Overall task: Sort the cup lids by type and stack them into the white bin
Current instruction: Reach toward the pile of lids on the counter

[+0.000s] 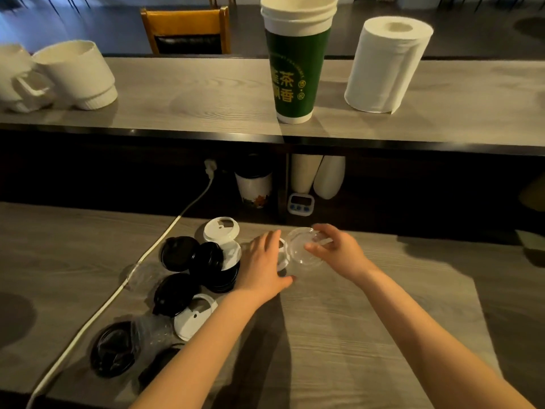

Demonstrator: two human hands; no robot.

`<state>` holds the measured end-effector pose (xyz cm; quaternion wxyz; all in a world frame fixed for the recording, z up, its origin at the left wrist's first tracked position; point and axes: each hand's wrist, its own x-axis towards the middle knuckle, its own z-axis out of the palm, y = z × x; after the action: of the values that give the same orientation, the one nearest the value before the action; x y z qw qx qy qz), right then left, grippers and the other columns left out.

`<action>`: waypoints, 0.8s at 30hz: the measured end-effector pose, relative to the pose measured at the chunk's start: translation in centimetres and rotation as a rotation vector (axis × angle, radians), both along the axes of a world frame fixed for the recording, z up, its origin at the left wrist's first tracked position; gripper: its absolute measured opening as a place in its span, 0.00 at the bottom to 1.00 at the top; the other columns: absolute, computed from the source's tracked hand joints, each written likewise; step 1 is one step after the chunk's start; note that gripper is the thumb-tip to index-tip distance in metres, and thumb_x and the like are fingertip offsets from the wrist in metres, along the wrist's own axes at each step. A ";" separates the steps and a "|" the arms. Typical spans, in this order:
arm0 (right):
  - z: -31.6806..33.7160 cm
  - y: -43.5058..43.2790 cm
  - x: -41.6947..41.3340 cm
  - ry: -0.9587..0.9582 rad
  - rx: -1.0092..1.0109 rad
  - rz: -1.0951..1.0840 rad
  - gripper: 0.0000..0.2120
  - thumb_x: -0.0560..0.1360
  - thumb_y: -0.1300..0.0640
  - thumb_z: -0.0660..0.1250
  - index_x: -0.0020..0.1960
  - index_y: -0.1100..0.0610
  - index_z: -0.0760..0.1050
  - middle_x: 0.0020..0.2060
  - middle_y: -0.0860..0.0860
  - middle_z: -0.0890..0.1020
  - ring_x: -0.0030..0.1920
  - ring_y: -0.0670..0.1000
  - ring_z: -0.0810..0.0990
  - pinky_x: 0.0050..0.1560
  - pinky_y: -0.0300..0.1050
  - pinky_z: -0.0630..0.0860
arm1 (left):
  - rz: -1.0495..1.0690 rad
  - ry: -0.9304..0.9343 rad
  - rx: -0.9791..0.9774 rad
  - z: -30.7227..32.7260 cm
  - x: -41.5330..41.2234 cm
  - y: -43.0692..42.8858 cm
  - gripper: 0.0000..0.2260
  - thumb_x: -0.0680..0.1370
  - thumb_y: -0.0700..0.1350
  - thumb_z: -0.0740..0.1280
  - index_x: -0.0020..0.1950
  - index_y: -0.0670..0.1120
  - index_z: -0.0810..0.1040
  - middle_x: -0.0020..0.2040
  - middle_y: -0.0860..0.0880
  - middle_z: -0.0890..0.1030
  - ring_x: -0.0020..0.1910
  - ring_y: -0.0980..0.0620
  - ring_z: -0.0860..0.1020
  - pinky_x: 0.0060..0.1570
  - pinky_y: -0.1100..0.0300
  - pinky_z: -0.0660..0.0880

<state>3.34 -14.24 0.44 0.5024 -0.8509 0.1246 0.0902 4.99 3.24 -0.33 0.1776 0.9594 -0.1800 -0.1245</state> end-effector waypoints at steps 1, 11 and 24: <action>-0.1 -0.4 0.0 -0.002 0.008 -0.054 0.27 0.72 0.50 0.71 0.69 0.54 0.68 0.57 0.50 0.76 0.54 0.53 0.79 0.55 0.47 0.77 | 0.012 0.013 0.044 -0.5 0.9 0.1 0.44 0.70 0.55 0.72 0.76 0.45 0.49 0.75 0.46 0.55 0.74 0.46 0.53 0.72 0.52 0.56; -1.3 -3.1 -2.2 0.003 0.132 -0.279 0.29 0.72 0.50 0.71 0.70 0.54 0.67 0.59 0.53 0.75 0.56 0.56 0.78 0.58 0.55 0.77 | -0.009 0.140 0.365 -3.9 5.0 -1.1 0.43 0.70 0.57 0.70 0.76 0.46 0.51 0.75 0.46 0.58 0.74 0.46 0.55 0.71 0.49 0.55; 2.9 -6.4 -6.2 -0.120 0.198 -0.380 0.26 0.71 0.51 0.72 0.67 0.52 0.70 0.60 0.50 0.76 0.57 0.52 0.78 0.59 0.54 0.77 | -0.008 0.012 -0.021 4.0 0.1 -3.5 0.42 0.70 0.55 0.72 0.76 0.46 0.52 0.71 0.49 0.55 0.71 0.47 0.61 0.66 0.58 0.62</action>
<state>-2.87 -20.60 3.29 0.5981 -0.7624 0.2431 -0.0450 5.08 -0.26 3.65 0.1883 0.9560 -0.1842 -0.1291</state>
